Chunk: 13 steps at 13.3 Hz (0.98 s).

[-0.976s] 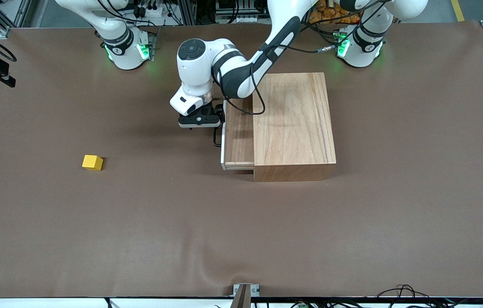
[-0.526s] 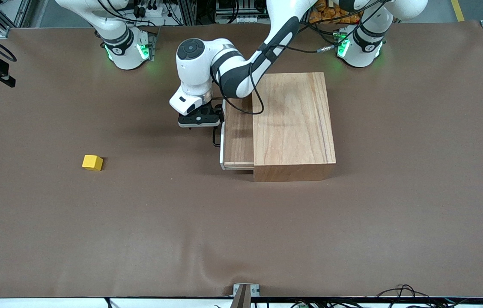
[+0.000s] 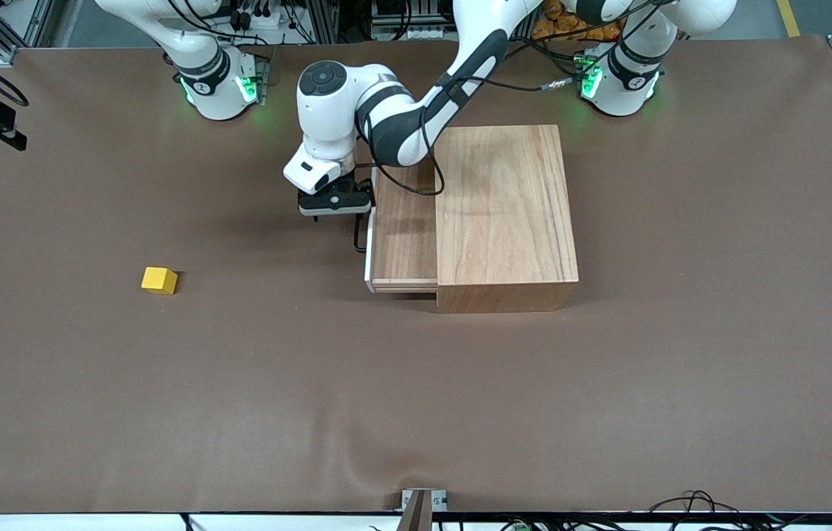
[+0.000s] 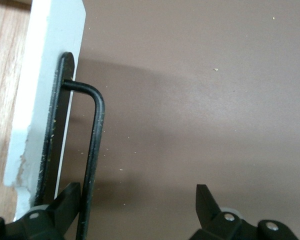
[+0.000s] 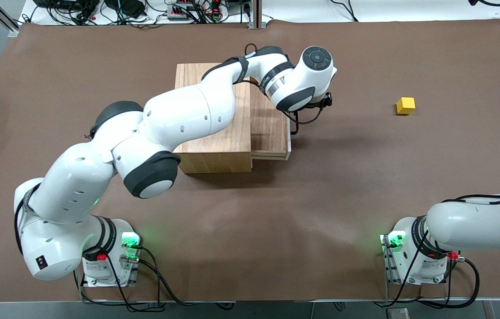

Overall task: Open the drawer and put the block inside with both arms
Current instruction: 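Pull the drawer further open with the left gripper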

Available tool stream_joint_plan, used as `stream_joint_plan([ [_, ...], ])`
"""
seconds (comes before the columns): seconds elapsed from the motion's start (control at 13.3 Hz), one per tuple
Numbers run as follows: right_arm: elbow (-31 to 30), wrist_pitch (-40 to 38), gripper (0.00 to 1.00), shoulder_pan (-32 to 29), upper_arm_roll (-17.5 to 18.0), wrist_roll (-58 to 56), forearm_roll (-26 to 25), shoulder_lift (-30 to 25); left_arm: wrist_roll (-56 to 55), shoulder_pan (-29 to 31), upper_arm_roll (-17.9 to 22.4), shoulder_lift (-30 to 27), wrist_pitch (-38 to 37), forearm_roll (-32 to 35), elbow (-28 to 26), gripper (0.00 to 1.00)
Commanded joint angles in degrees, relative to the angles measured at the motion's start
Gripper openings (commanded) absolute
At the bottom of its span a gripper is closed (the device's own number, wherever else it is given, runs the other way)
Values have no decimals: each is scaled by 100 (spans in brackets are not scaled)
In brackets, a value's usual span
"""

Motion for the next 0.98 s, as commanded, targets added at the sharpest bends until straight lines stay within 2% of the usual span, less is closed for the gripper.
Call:
stream_joint_plan([
  [0.0,-36,-26,100,-121,72,-96,-13,-64,-288,-77,-65,96,129,-110,299,100],
  [0.23,-36,-17,100,-112,72,-96,-13,-55,-254,-42,-13,-167,-352,-110,290,100],
  [0.45,-28,35,100,-138,72,-105,-13,41,-218,89,22,-790,-977,-93,255,100],
  [0.6,43,10,100,-182,72,-114,-118,663,-227,274,40,-1352,-1442,-40,89,100],
  [0.75,69,35,100,-331,72,-132,-101,788,-140,571,75,-1879,-2249,21,26,100],
  [0.9,60,27,100,-385,72,-114,-119,1244,524,958,58,-2494,-2647,22,-332,100],
])
